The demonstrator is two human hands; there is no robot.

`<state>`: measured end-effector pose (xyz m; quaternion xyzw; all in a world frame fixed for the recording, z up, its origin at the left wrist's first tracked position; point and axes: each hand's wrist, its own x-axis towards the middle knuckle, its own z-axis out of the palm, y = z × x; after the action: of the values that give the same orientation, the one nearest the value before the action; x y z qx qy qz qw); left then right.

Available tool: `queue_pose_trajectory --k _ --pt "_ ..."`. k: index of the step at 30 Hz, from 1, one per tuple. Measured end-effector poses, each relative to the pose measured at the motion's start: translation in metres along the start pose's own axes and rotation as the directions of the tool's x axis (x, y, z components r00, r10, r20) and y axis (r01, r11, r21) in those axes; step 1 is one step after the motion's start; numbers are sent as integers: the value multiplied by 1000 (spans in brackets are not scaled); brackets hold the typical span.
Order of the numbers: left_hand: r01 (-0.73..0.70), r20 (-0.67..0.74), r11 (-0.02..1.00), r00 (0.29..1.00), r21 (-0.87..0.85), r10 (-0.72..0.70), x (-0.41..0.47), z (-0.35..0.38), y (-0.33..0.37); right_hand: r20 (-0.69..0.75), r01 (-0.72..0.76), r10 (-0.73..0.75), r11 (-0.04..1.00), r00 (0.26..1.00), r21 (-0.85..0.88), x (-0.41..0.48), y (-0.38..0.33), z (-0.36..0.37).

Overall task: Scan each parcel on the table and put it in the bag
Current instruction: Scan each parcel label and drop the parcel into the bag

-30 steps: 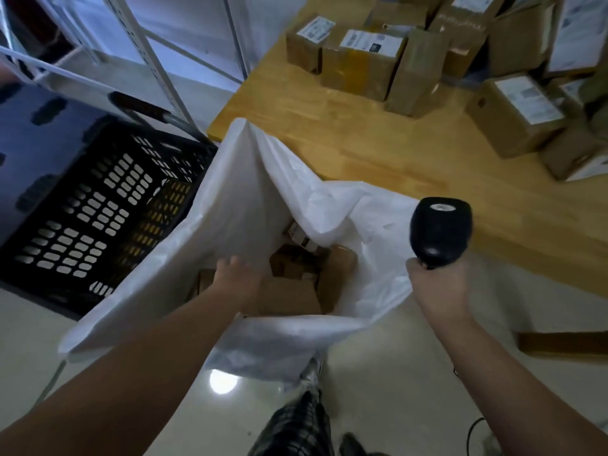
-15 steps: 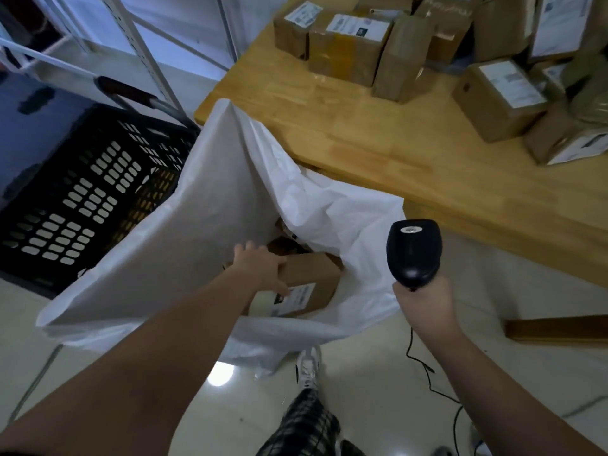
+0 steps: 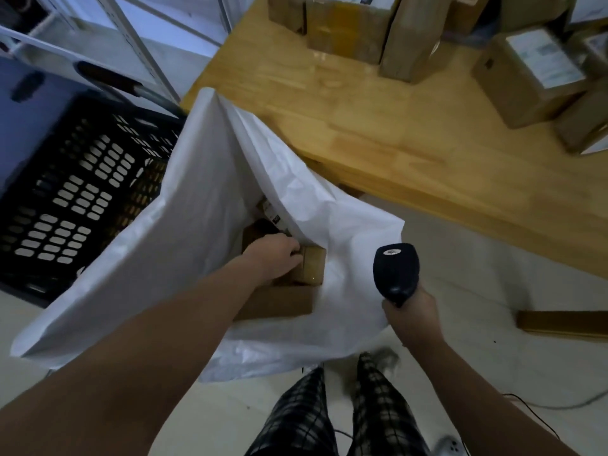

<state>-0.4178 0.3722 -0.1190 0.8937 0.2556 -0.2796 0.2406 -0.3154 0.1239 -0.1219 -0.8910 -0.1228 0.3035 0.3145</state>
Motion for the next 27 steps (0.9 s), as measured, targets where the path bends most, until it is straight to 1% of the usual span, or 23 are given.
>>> queue_pose_trajectory --k 2,4,9,12,15,18,21,23,27 --pt "-35 -130 998 991 -48 28 1 -13 14 -10 31 -30 998 1000 63 7 -7 -13" --pt "-66 -238 995 970 -72 48 2 -28 33 -14 69 -68 994 998 88 17 -16 -31" --pt "-172 -403 984 905 -48 138 16 -80 108 -34 130 -126 980 991 152 57 -40 -100" --pt "-196 -445 979 883 -58 150 35 -111 158 -61 140 -131 975 990 174 81 -50 -153" --pt "-235 -489 972 851 -27 192 53 -134 206 -87 140 -124 967 988 215 99 -56 -206" --pt "-274 -504 961 835 -36 219 69 -149 247 -122 166 -138 951 983 260 115 -61 -249" --pt "-253 -550 967 813 -38 191 85 -160 268 -166 204 -167 949 972 242 133 -69 -274" --pt "-212 -589 976 796 -57 139 98 -170 270 -177 216 -178 948 968 231 144 -78 -283" --pt "-63 -616 993 788 -100 -12 129 -202 258 -149 207 -174 947 973 245 174 -105 -287"
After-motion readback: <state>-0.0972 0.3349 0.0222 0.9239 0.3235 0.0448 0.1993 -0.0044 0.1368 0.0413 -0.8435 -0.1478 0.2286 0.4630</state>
